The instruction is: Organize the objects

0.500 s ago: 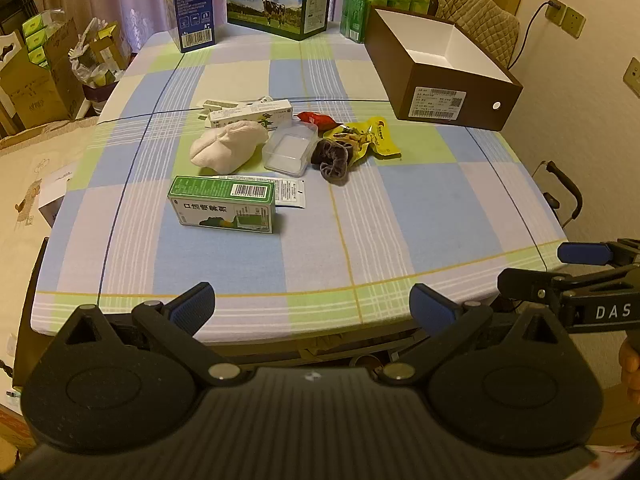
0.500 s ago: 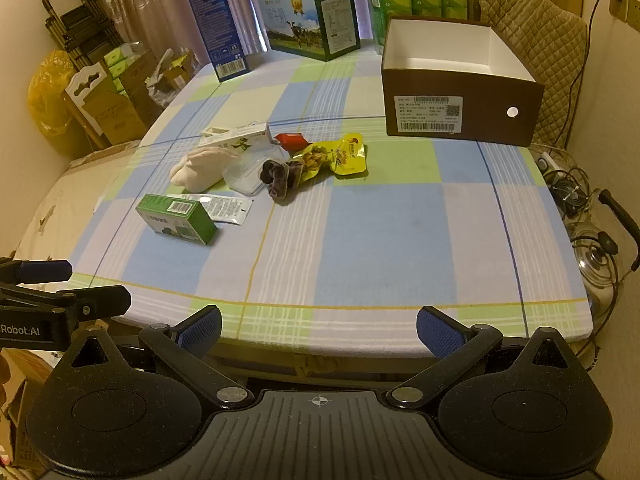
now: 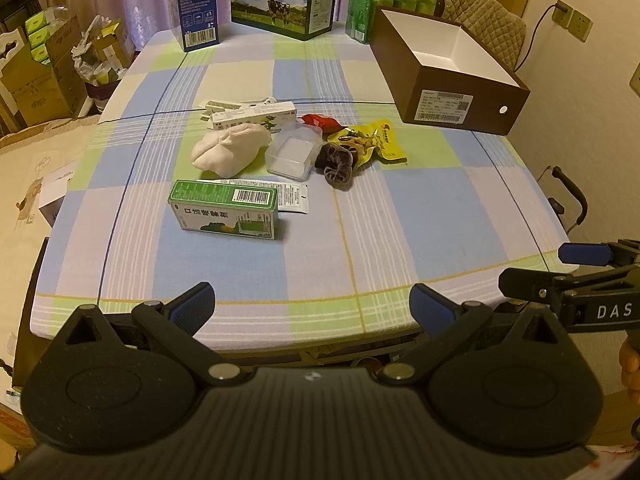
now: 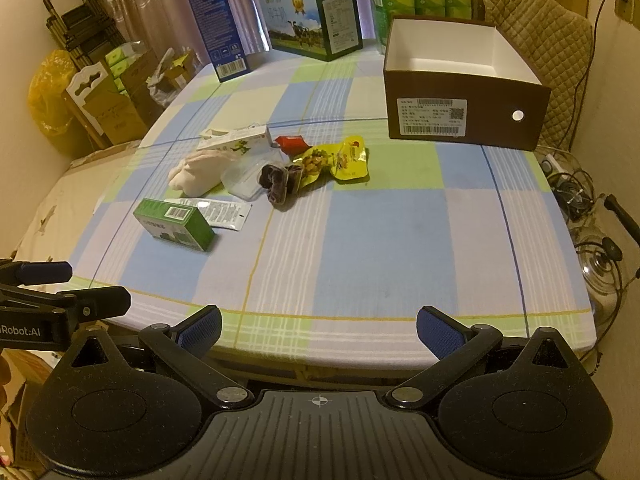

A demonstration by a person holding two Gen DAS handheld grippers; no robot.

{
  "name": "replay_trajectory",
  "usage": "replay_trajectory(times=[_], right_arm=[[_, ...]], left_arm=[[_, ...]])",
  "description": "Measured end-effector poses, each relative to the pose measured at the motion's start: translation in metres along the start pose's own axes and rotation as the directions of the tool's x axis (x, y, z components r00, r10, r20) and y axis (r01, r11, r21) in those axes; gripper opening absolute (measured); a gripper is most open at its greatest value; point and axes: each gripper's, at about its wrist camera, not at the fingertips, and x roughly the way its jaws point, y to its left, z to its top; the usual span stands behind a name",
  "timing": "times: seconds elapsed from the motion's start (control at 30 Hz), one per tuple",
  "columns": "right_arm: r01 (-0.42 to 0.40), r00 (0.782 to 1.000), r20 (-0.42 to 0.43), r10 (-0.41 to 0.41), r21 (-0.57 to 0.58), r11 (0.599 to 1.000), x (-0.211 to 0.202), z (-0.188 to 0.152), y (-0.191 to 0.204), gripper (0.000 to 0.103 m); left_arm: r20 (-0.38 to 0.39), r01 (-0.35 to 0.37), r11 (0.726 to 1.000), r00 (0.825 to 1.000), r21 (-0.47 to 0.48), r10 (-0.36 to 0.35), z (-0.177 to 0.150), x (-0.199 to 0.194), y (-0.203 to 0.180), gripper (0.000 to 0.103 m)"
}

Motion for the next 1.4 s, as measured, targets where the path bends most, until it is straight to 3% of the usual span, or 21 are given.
replay_trajectory(times=[0.63, 0.9, 1.17, 1.4], right_arm=[[-0.029, 0.999, -0.034, 0.028, -0.027, 0.999, 0.026, 0.035, -0.018, 0.101], [-0.052, 0.997, -0.050, 0.051, -0.030, 0.998, 0.042, 0.057, -0.036, 0.101], [-0.079, 0.995, -0.063, 0.076, -0.046, 0.996, 0.063, 0.085, -0.060, 0.101], [-0.079, 0.994, -0.075, 0.075, -0.054, 0.995, 0.086, 0.108, -0.091, 0.101]], left_arm=[[-0.042, -0.039, 0.997, 0.998, -0.071, 0.036, 0.025, 0.027, 0.005, 0.102], [-0.067, -0.077, 0.987, 0.995, -0.142, 0.068, 0.037, 0.050, 0.011, 0.102], [-0.082, -0.156, 0.957, 0.987, -0.244, 0.140, 0.049, 0.078, 0.022, 0.102], [-0.099, -0.222, 0.905, 0.975, -0.362, 0.199, 0.060, 0.105, 0.035, 0.102]])
